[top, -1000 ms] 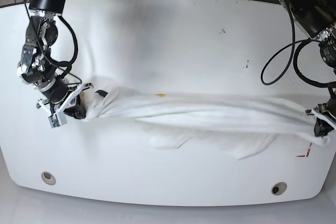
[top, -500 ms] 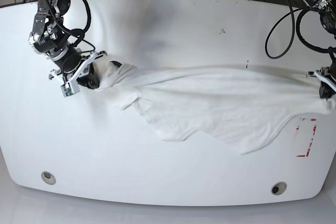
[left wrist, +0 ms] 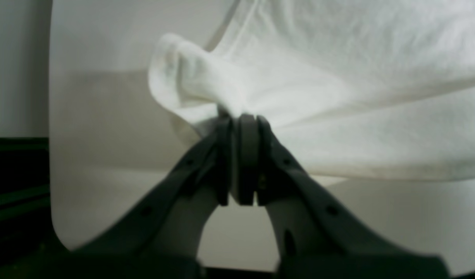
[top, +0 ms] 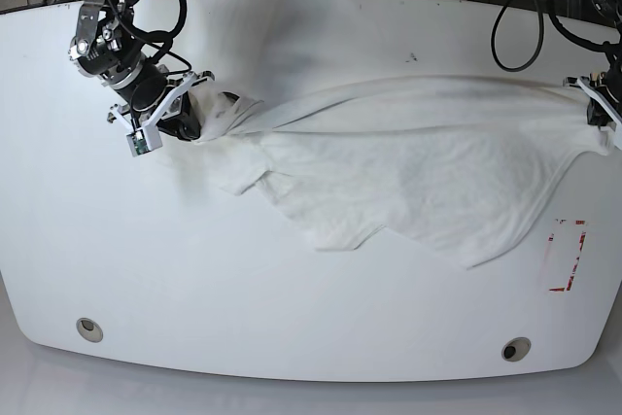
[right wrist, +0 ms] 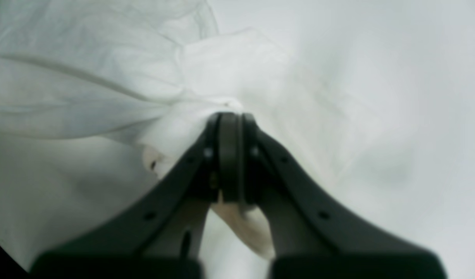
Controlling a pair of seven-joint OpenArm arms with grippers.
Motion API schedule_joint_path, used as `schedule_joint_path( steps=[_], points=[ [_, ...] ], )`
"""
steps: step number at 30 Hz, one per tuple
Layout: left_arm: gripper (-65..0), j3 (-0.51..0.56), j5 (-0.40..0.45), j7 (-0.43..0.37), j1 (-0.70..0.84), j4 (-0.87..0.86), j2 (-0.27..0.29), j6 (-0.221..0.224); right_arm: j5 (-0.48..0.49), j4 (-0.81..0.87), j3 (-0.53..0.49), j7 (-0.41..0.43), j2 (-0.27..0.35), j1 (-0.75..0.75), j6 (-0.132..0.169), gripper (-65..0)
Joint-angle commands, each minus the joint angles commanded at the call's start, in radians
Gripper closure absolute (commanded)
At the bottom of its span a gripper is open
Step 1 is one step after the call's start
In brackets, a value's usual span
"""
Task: Fold the T-shirt properly
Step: 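Lower the shirt and drag it across the table with both grippers, then release the left gripper and regrasp the shirt edge nearer the hem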
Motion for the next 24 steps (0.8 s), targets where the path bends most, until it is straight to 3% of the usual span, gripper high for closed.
schedule_joint_path(
  steps=[1, 7, 9, 24],
  points=[
    [-6.1, 0.000, 0.002, 0.002, 0.000, 0.000, -0.002, 0.002, 0.000, 0.000, 0.000, 0.000, 0.000, 0.000, 0.000, 0.0],
    [-32.2, 0.005, 0.044, 0.002, 0.012, 0.000, -0.005, 0.003, 0.000, 0.000, -0.002, 0.000, 0.000, 0.002, 0.000, 0.0],
    [-37.8, 0.017, 0.063, 0.002, 0.012, 0.000, -0.005, 0.000, 0.000, 0.000, -0.002, 0.000, 0.000, 0.002, 0.000, 0.0],
    [-38.3, 0.061, -0.035, 0.002, -0.043, 0.008, -0.002, -0.025, 0.000, 0.000, -0.002, 0.000, 0.000, 0.020, 0.000, 0.0]
  ],
)
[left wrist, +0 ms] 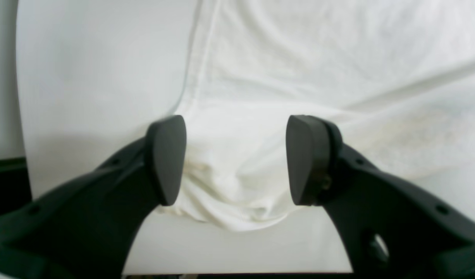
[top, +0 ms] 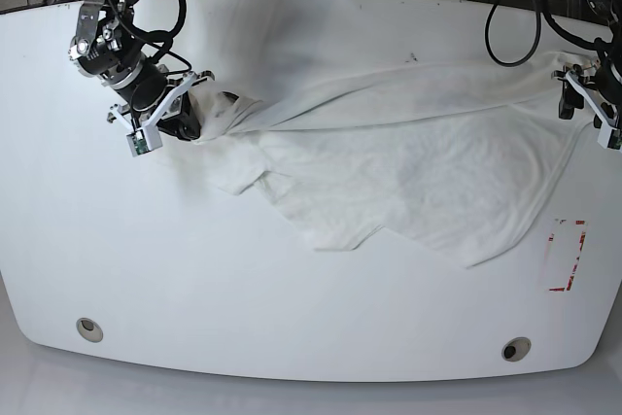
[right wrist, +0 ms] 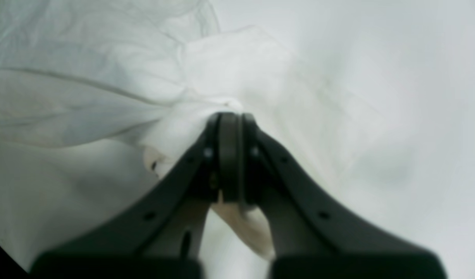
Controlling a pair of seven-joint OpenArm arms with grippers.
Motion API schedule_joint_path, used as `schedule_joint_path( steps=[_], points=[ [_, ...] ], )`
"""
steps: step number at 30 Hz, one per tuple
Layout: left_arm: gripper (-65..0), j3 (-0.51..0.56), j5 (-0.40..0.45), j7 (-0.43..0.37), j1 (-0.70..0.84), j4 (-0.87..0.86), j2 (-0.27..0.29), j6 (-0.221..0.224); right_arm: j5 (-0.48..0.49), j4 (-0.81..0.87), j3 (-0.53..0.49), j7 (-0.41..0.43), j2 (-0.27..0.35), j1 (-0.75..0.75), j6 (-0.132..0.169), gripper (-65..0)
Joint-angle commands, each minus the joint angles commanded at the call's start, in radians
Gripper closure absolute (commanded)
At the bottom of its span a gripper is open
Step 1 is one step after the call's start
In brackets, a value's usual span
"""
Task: Fold the T-shirt properly
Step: 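Release the left gripper and regrasp the shirt edge nearer the hem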
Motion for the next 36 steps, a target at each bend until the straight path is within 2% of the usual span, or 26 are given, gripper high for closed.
schedule_joint_path(
  steps=[5, 10, 12, 16, 25, 29, 36],
  points=[
    [-38.3, 0.048, 0.005, 0.000, -0.130, -0.055, 0.002, 0.009, 0.000, -0.003, 0.000, 0.000, 0.000, 0.008, 0.000, 0.0],
    [-38.5, 0.109, 0.049, -0.003, -0.284, -0.184, 0.002, 0.086, 0.000, -0.003, 0.000, 0.000, 0.000, 0.009, -0.002, 0.0],
    [-38.5, 0.130, 0.081, -0.006, -0.356, -0.258, 0.002, 0.101, 0.000, -0.003, 0.000, 0.000, 0.000, 0.014, -0.002, 0.0],
    [-38.5, 0.172, 0.146, -0.021, -0.488, -0.422, 0.002, 0.101, 0.000, -0.006, 0.000, 0.000, 0.000, 0.028, -0.002, 0.0],
    [-38.5, 0.265, 0.282, -0.258, -0.692, -0.779, -0.005, 0.101, 0.000, -0.006, -0.002, 0.000, 0.000, 0.038, -0.005, 0.0],
    [-38.5, 0.292, 0.302, -0.321, -0.770, -0.956, -0.006, 0.101, 0.000, -0.006, -0.002, 0.000, 0.000, 0.051, -0.005, 0.0],
    [-38.5, 0.344, 0.324, -0.486, -0.832, -1.223, -0.023, 0.103, 0.000, -0.006, -0.002, 0.000, 0.000, 0.052, -0.005, 0.0]
  ],
)
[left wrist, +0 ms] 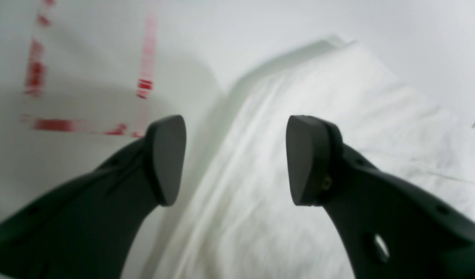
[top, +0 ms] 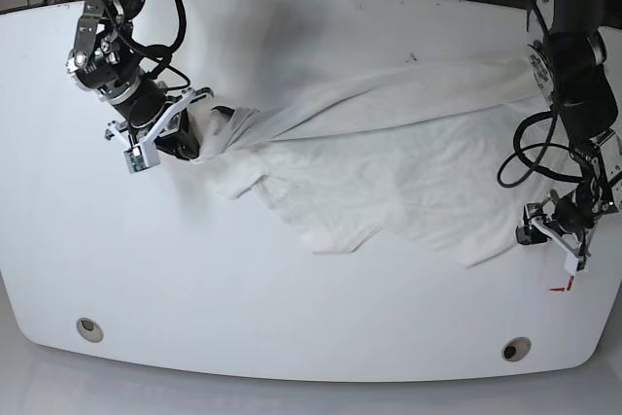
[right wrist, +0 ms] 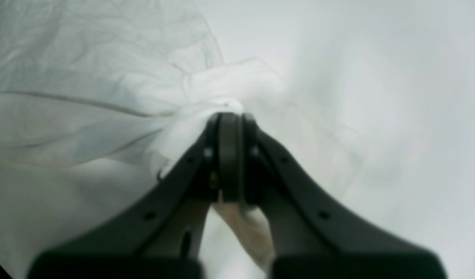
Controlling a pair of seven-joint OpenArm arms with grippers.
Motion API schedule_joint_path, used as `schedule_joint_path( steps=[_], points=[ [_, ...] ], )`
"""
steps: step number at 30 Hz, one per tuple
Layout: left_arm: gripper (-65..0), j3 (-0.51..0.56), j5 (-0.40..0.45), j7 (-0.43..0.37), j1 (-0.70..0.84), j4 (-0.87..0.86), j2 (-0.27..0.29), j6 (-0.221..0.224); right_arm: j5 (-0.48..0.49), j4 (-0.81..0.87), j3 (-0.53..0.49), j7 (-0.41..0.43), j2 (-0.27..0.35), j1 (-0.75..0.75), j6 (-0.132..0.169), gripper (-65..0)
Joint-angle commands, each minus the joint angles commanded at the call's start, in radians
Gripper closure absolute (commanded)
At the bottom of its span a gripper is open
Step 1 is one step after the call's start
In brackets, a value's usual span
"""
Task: Fold the T-shirt properly
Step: 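Release the left gripper and regrasp the shirt edge nearer the hem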
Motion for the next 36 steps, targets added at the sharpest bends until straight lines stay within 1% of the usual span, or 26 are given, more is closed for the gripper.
schedule_joint_path(
  steps=[4, 9, 12, 16, 21, 22, 24, 27, 29, 30, 31, 32, 34, 36],
  points=[
    [-38.5, 0.040, 0.000, -0.064, -0.008, -0.069, 0.000, 0.000, 0.000, 0.000, 0.000, 0.000, 0.000, 0.009, 0.000, 0.0],
    [-38.5, 0.057, 0.002, -0.107, -0.009, -0.124, 0.003, 0.002, 0.000, -0.002, 0.003, 0.000, 0.000, 0.012, 0.005, 0.0],
    [-38.5, 0.057, 0.002, -0.110, -0.009, -0.147, 0.009, 0.002, 0.000, -0.002, 0.003, 0.000, 0.000, 0.014, 0.005, 0.0],
    [-38.5, 0.058, 0.002, -0.110, -0.009, -0.150, 0.040, 0.002, 0.000, -0.002, 0.003, 0.000, 0.000, 0.015, 0.005, 0.0],
    [-38.5, 0.060, 0.003, -0.104, -0.009, -0.150, 0.055, 0.002, 0.000, -0.002, 0.003, 0.000, 0.000, 0.017, 0.005, 0.0],
    [-38.5, 0.061, 0.003, -0.104, -0.011, -0.149, 0.069, 0.002, 0.000, -0.002, 0.003, 0.000, 0.000, 0.017, 0.005, 0.0],
    [-38.5, 0.075, 0.003, -0.104, -0.012, -0.149, 0.080, 0.002, 0.000, -0.002, 0.003, 0.000, 0.000, 0.017, 0.005, 0.0],
    [-37.6, 0.129, 0.002, -0.104, -0.014, -0.149, 0.086, 0.002, 0.000, -0.002, 0.003, 0.000, 0.000, 0.017, 0.005, 0.0],
    [-33.2, 0.157, 0.000, -0.104, -0.018, -0.149, 0.087, 0.002, 0.000, -0.002, 0.003, 0.000, 0.000, 0.017, 0.005, 0.0],
    [-28.2, 0.169, 0.000, -0.106, -0.020, -0.149, 0.089, 0.002, 0.000, -0.002, 0.003, 0.000, 0.000, 0.017, 0.005, 0.0],
    [-24.6, 0.175, -0.002, -0.106, -0.020, -0.149, 0.089, 0.002, 0.000, -0.002, 0.003, 0.000, 0.000, 0.017, 0.005, 0.0],
    [-17.4, 0.180, -0.002, -0.106, -0.020, -0.149, 0.089, 0.002, 0.000, -0.002, 0.003, 0.000, 0.000, 0.017, 0.005, 0.0],
    [-7.2, 0.180, -0.002, -0.107, -0.020, -0.149, 0.089, 0.002, 0.000, -0.002, 0.003, 0.000, 0.000, 0.017, 0.005, 0.0],
    [-0.4, 0.180, -0.002, -0.107, -0.020, -0.149, 0.089, 0.002, 0.000, -0.002, 0.003, 0.000, 0.000, 0.017, 0.005, 0.0]
  ],
)
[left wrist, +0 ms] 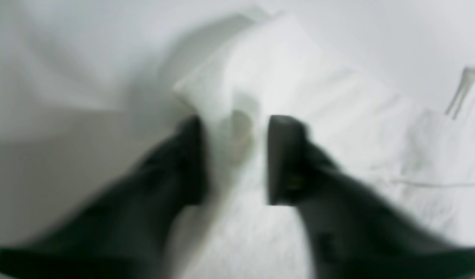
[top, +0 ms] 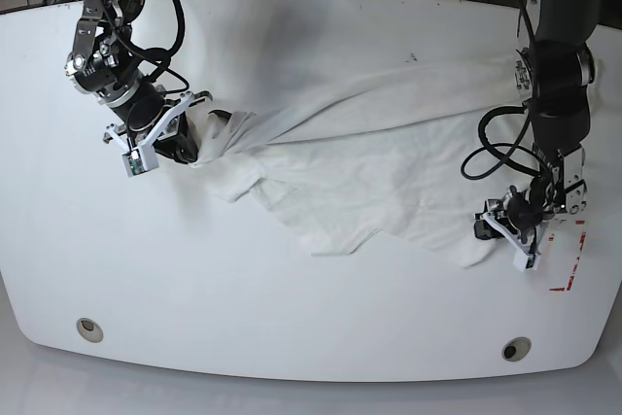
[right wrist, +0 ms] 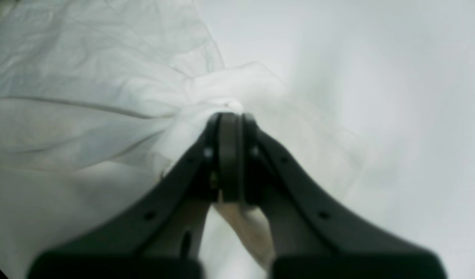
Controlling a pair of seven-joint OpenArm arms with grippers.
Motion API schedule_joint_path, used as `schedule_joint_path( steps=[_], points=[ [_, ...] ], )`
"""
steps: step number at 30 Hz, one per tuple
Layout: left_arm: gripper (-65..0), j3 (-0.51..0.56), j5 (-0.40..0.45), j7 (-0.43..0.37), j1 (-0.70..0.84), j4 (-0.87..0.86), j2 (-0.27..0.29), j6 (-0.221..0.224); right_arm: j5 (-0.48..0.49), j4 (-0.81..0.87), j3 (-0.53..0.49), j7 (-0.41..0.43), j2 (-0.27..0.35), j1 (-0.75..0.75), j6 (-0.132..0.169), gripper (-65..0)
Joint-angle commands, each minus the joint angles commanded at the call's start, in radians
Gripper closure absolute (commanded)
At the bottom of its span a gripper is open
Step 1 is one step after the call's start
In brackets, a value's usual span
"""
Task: Fold the T-shirt properly
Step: 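Release the left gripper and regrasp the shirt edge nearer the hem, then lift the shirt high with both grippers, stretching it between them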
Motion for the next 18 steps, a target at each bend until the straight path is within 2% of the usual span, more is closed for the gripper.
schedule_joint_path(
  steps=[6, 10, 14, 18],
  points=[
    [0.0, -0.005, -0.002, 0.000, 0.000, 0.011, 0.002, 0.000, 0.000, 0.000, -0.002, 0.000, 0.000, 0.000, 0.000, 0.0],
    [0.0, -0.012, -0.003, 0.005, 0.009, 0.104, 0.002, -0.005, 0.000, 0.000, -0.002, 0.000, 0.000, 0.002, 0.000, 0.0],
    [0.0, -0.058, -0.003, 0.074, 0.068, 0.232, 0.002, -0.005, 0.000, 0.000, -0.002, 0.000, 0.002, 0.002, 0.000, 0.0],
    [0.0, -0.132, -0.003, 0.189, 0.107, 0.420, 0.002, -0.006, 0.000, 0.003, -0.002, -0.005, 0.008, 0.029, 0.000, 0.0]
  ],
)
